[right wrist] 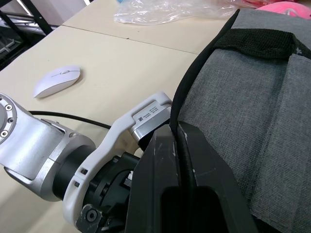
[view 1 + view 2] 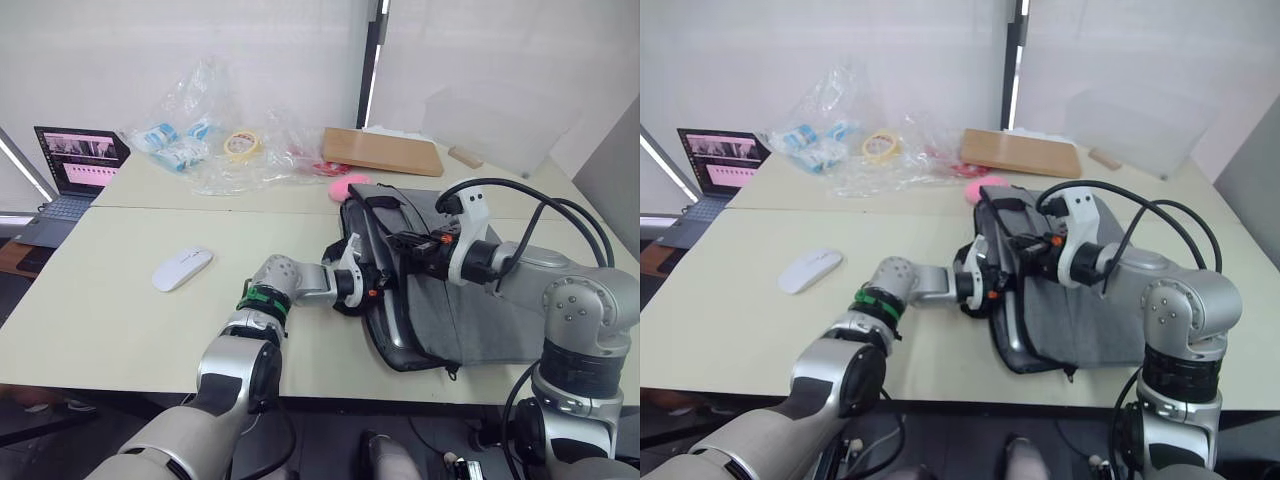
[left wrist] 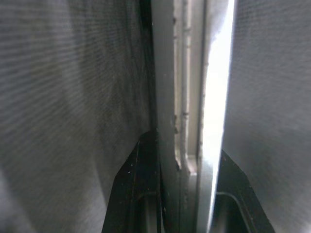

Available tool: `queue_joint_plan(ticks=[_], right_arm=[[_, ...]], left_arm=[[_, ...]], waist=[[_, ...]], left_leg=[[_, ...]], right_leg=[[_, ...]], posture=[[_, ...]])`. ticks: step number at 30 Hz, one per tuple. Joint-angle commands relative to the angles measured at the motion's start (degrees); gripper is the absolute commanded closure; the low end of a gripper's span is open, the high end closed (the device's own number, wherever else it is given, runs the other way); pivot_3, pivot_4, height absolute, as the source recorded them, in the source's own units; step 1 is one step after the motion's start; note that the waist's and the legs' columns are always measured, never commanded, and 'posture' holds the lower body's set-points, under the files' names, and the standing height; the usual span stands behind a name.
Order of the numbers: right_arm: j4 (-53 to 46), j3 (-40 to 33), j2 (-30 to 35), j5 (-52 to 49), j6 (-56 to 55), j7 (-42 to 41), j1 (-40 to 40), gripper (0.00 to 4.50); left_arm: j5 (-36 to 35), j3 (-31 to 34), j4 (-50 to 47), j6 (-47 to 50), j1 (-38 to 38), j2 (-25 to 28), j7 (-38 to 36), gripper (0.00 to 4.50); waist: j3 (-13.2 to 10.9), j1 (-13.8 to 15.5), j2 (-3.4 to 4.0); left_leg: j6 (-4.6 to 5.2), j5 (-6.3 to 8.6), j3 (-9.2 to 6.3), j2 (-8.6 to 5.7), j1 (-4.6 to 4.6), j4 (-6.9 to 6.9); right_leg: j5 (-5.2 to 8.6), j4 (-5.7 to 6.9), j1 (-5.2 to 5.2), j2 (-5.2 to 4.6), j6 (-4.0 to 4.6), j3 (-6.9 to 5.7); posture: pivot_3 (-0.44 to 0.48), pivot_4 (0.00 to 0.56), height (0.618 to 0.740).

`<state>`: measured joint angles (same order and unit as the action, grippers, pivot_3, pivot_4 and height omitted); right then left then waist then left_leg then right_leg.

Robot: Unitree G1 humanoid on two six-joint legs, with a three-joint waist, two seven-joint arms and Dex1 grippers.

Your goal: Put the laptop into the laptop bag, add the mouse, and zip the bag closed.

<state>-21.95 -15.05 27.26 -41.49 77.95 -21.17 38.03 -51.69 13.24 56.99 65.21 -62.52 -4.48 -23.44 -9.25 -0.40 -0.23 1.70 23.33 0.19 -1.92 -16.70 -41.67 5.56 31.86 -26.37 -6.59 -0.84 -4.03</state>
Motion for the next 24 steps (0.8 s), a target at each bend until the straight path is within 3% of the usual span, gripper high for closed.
queue_joint_plan(ticks=[1, 7, 14, 21, 24], right_arm=[[-1.7, -1.2, 0.9, -0.7, -1.8, -0.2, 0.6, 4.5], [-0.7, -0.7, 2.4, -0.2, -3.5, -0.7, -0.2, 4.5], [0.6, 0.7, 3.6, 0.3, -5.6, -1.7, -1.0, 4.5], [1.3, 1.7, 4.1, 0.4, -6.7, -2.3, -1.3, 4.5], [1.6, 2.3, 4.1, 0.4, -7.0, -2.5, -1.0, 4.5]], left_arm=[[-0.4, 2.2, -3.2, -0.6, -2.3, -1.3, -5.2, 2.52], [1.4, 2.5, -6.2, 3.4, -0.8, 1.2, -6.7, 0.52], [1.2, 2.9, -13.3, 9.8, 3.2, 5.4, -6.4, 0.52], [0.5, 5.5, -19.4, 13.7, 6.5, 4.5, -3.7, 0.52], [0.9, 6.9, -19.8, 13.5, 7.0, 3.9, -2.3, 1.45]], waist=[[0.0, 0.1, 0.0], [0.0, -0.2, 0.0], [0.0, -0.3, 0.0], [0.0, -0.1, 0.0], [0.0, -0.1, 0.0]], left_leg=[[0.0, 0.0, -0.01, 0.0, 0.0, -0.01], [0.04, 0.02, -0.01, 0.0, 0.01, -0.04], [0.04, 0.02, -0.1, 0.01, 0.06, -0.04], [0.04, 0.02, -0.14, -0.02, 0.3, -0.07], [0.04, 0.02, -0.13, -0.02, 0.29, -0.07]], right_leg=[[0.0, 0.0, 0.0, 0.0, 0.0, 0.0], [-0.02, 0.0, 0.01, 0.0, -0.04, 0.04], [-0.03, 0.04, 0.01, 0.01, -0.04, 0.07], [-0.04, -0.01, 0.0, 0.0, -0.06, 0.05], [-0.04, -0.02, 0.0, -0.01, -0.07, 0.06]], posture=[[0.0, 0.15, 0.74], [0.0, 0.15, 0.74], [0.0, 0.15, 0.74], [0.0, 0.15, 0.74], [0.0, 0.15, 0.74]])
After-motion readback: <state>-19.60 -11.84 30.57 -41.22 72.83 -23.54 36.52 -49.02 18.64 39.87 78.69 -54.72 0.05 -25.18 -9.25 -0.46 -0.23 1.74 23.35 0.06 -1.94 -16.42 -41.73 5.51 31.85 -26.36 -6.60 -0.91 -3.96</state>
